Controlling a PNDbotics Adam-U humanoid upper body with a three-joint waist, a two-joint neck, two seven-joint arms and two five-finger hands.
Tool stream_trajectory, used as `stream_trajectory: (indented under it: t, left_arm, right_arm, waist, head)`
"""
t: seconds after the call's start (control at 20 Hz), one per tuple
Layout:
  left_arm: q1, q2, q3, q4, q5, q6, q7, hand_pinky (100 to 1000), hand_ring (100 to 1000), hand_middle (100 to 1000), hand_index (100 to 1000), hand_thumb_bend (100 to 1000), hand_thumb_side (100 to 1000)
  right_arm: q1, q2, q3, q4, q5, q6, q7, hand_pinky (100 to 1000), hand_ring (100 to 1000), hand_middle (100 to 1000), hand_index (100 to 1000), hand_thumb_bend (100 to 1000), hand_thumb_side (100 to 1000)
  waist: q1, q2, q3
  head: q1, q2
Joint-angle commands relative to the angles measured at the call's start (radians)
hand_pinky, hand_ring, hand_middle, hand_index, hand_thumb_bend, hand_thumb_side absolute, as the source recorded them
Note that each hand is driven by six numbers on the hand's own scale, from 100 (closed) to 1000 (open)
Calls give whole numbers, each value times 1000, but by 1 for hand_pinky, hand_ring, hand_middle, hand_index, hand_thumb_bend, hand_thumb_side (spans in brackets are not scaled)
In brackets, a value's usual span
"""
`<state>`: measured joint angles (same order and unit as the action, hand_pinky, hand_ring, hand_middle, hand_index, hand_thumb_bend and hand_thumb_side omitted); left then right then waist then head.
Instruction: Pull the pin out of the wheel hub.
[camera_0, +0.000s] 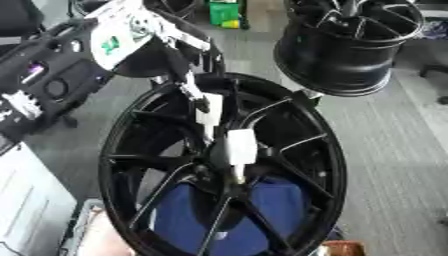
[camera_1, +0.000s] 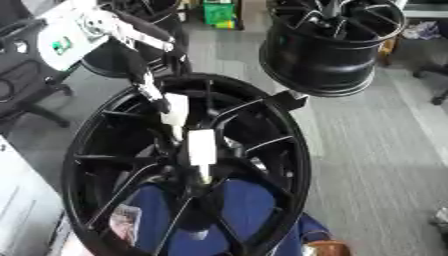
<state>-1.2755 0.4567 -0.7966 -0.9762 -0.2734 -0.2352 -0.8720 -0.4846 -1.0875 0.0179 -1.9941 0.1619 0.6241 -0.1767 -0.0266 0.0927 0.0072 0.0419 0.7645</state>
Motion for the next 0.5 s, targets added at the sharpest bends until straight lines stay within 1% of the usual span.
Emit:
stream_trajectory:
  t: [0.05,0.25,0.4,0.45,0.5]
  left_arm:
    - [-20,25,-10,-31,31,-11,-35,807,810,763,867,717,641]
    - [-11,30,-32,-53,46,15,-35,805,810,762,868,712,633]
    - [-3,33,-37,-61,43,28,-35,799,804,757,865,688,604]
    - [0,35,-36,-62,41,31,-35,791,793,747,861,658,577]
    - [4,38,-34,-64,36,34,-35,789,790,743,860,652,576]
  right_arm:
    - [-16,-31,-20,-6,12,-3,3,883,758,738,856,100,100]
    - [-18,-28,-19,-6,10,-4,1,883,757,737,856,100,100]
    - [-17,-26,-17,-6,10,-4,-1,883,757,737,856,100,100]
    - [-16,-25,-17,-6,10,-4,-2,883,757,736,856,100,100]
    - [-15,-25,-17,-6,10,-3,-4,883,756,736,856,100,100]
  waist:
    - [-1,-17,-1]
    - [0,-16,-1]
    - [0,-14,-2]
    - [0,-14,-2]
    - [1,-12,-2]
  head:
    - [7,6]
    - [8,6]
    - [4,6]
    - [2,6]
    - [0,6]
